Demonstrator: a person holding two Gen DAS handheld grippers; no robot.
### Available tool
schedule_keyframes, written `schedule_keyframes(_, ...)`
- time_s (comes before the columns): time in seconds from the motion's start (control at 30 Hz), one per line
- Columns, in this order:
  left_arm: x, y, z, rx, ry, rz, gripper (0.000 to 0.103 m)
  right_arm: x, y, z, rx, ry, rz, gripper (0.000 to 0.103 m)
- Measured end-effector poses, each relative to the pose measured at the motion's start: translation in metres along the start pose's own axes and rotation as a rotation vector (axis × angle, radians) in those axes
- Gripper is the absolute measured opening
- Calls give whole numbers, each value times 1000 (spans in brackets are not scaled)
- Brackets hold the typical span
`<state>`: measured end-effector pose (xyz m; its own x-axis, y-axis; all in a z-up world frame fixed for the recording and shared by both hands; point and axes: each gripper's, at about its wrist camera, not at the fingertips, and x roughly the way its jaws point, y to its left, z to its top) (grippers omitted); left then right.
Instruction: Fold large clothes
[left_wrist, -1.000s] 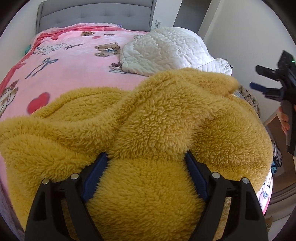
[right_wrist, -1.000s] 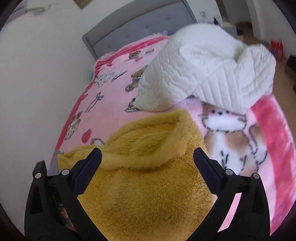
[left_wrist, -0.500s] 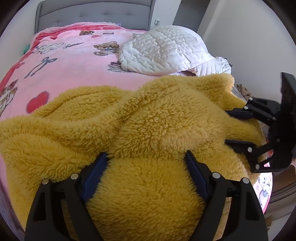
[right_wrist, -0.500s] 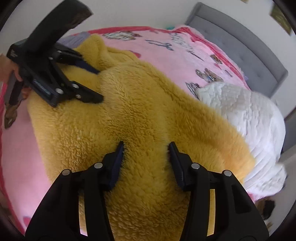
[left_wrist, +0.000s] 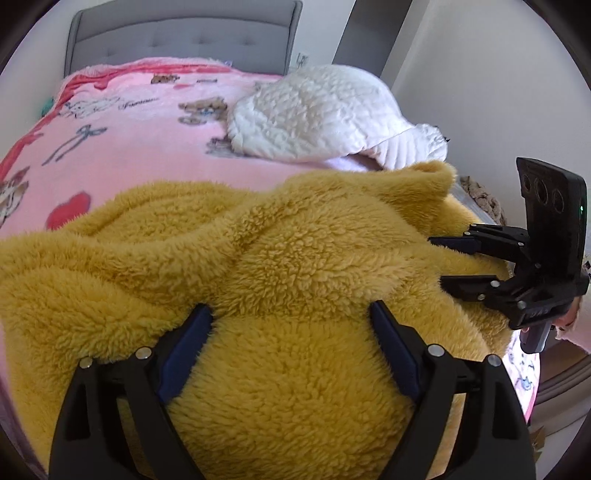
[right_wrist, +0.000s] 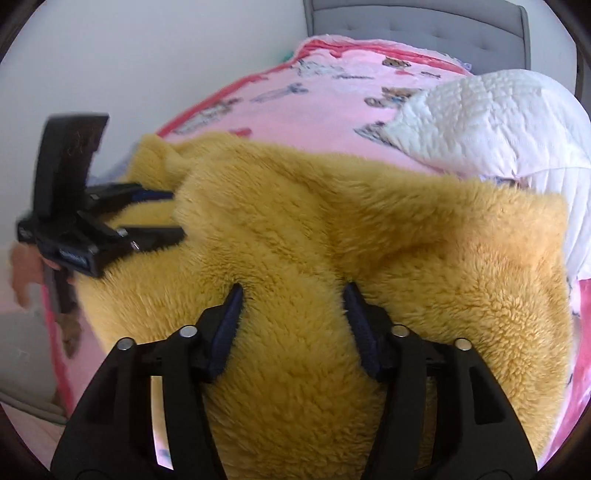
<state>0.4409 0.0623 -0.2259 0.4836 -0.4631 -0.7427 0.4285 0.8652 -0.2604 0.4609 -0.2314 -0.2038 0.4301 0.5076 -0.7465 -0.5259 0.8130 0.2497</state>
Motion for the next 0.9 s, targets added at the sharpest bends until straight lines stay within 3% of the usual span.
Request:
schedule_keyframes(0.07, -16, -1, 2, -25, -29, -5, 90, -22, 8, 5, 11, -52, 29, 75)
schedule_keyframes(0.13, -40, -1, 2, -74, -102, 21, 94, -46, 13, 5, 7, -130, 34, 72)
schedule_keyframes(0.2, -60, 1, -5, -105, -179, 41, 98, -64, 11, 3, 21, -174, -16, 59)
schedule_keyframes(0.23, -66, 4, -10, -115, -179, 54, 98, -66, 7, 1, 38, -157, -62, 54)
schedule_keyframes(0.3, -60, 13, -19, -138, -89, 123, 98, -61, -9, -6, 110, -65, -171, 35)
schedule_keyframes(0.33, -53, 23, -28, -182, -23, 170, 98, -57, -21, -11, 165, -30, -185, 33)
schedule_keyframes(0.4, -46, 40, -41, -284, 5, 136, 98, -46, -40, -22, 247, 26, -181, 24)
schedule_keyframes(0.47, -42, 47, -49, -329, 12, 117, 98, -31, -45, -30, 239, 89, -197, 24)
schedule_keyframes(0.57, -28, 40, -50, -263, 52, 159, 98, -16, -44, -40, 223, 119, -215, 24)
schedule_keyframes(0.63, -19, 45, -53, -285, 66, 141, 98, -8, -50, -45, 265, 145, -220, 24)
schedule_keyframes(0.7, -14, 54, -56, -327, 69, 108, 99, -6, -55, -50, 303, 140, -207, 23)
schedule_keyframes(0.9, -8, 53, -61, -291, 72, 94, 99, 6, -54, -61, 288, 130, -238, 23)
